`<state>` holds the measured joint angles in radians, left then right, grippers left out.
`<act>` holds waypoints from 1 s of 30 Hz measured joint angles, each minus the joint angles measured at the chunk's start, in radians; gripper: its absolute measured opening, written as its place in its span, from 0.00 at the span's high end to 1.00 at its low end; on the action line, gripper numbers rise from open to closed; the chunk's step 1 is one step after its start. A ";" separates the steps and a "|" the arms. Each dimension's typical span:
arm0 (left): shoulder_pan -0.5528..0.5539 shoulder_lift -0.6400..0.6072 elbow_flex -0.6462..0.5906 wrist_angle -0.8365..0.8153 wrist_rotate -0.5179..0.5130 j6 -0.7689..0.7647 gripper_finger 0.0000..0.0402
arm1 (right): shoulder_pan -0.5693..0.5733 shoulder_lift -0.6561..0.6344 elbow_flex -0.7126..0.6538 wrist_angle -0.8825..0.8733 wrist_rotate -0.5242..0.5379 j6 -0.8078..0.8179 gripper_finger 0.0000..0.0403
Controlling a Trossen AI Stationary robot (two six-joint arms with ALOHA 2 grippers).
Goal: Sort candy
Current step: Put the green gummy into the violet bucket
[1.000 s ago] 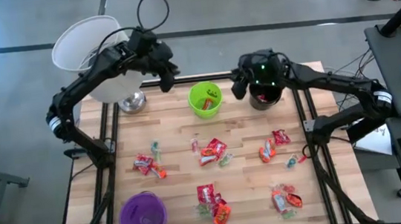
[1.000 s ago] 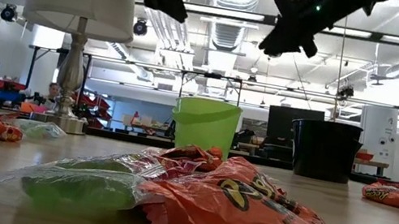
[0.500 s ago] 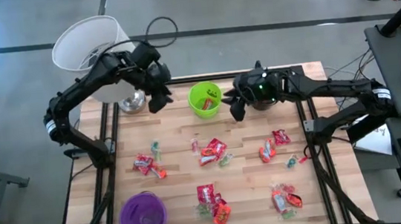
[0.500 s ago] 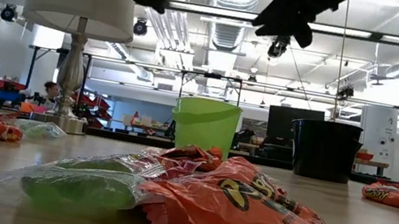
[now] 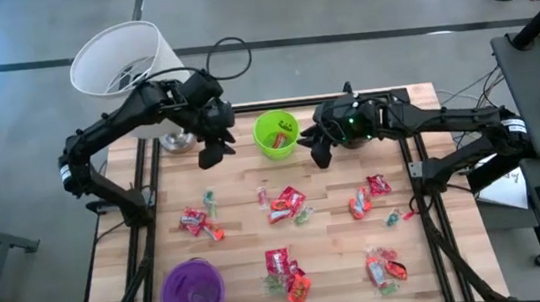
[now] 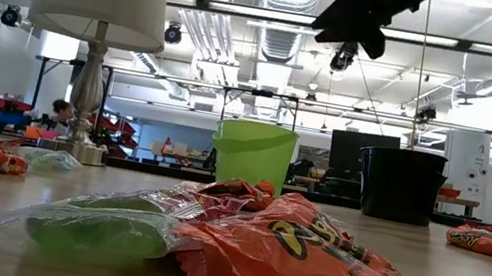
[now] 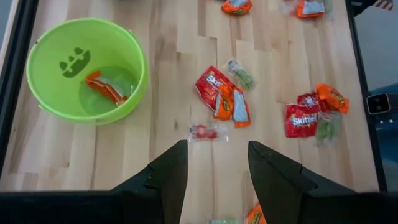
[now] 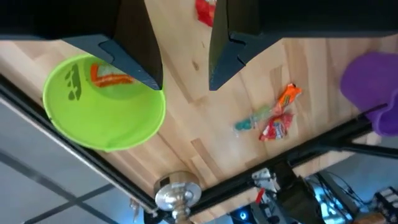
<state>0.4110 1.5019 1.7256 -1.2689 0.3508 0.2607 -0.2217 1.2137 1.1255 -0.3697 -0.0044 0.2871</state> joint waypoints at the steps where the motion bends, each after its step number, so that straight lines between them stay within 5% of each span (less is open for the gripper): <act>1: 0.000 -0.006 0.000 -0.010 0.000 0.000 0.63 | 0.005 0.000 0.000 -0.011 0.000 0.000 0.67; 10: 0.000 -0.096 0.000 -0.042 -0.001 0.000 0.63 | 0.076 0.056 -0.001 -0.037 -0.006 -0.014 0.52; 30: -0.001 -0.244 -0.081 -0.050 -0.072 -0.004 0.63 | 0.224 0.305 -0.001 -0.007 -0.083 -0.069 0.55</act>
<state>0.4100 1.2578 1.6442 -1.3187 0.2787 0.2563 0.0026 1.5185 1.1248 -0.3767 -0.0872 0.2177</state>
